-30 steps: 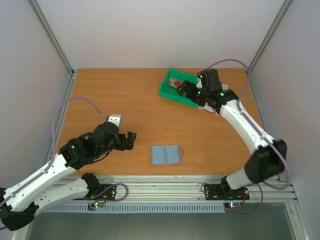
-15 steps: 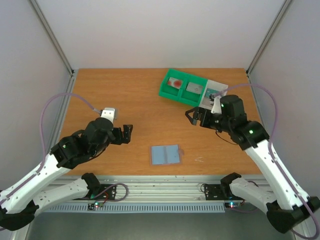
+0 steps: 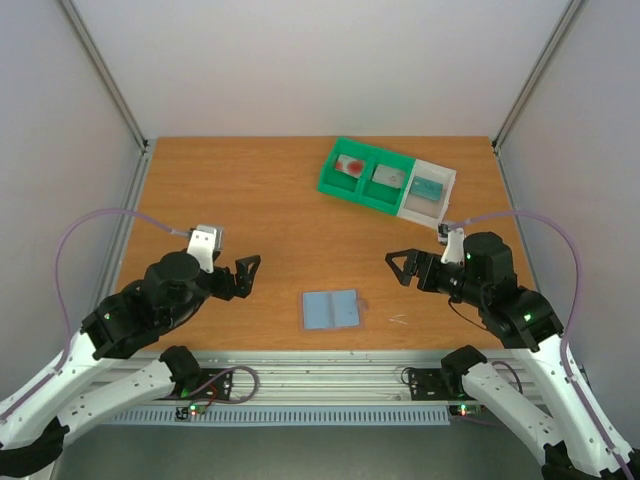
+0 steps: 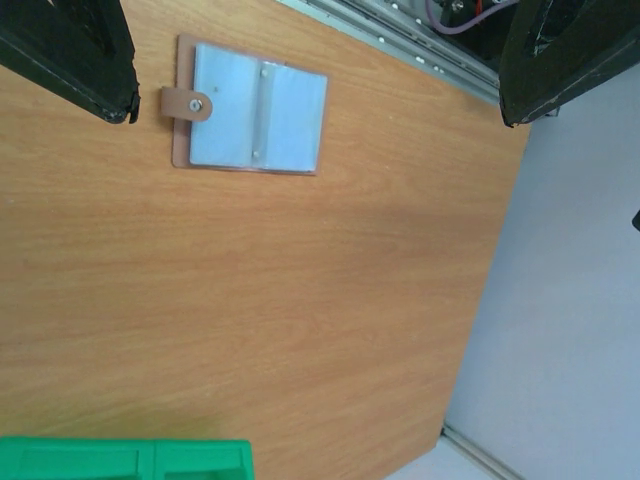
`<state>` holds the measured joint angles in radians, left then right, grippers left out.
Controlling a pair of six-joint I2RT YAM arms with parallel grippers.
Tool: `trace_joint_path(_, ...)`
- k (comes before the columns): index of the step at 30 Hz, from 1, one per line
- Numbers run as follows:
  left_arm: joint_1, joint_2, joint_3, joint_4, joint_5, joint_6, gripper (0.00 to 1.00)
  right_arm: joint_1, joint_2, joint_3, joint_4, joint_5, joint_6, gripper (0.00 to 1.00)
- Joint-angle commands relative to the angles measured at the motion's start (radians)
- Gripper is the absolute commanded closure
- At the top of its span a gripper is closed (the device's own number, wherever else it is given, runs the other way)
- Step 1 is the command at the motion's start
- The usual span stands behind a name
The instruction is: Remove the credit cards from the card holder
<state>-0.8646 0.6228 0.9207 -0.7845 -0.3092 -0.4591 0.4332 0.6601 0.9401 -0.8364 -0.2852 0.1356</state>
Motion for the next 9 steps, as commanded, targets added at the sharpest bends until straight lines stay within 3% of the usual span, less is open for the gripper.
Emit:
trace_joint_path(1, -0.001, -0.024, -0.049, 0.077, -0.014, 0.017, 0.01, 0.004, -0.05, -0.049, 0.03, -0.014, 0.046, 0.02)
trace_joint_path(9, -0.001, -0.005, -0.073, 0.074, -0.008, -0.018, 0.01, 0.004, -0.045, -0.065, 0.03, -0.023, 0.045, 0.01)
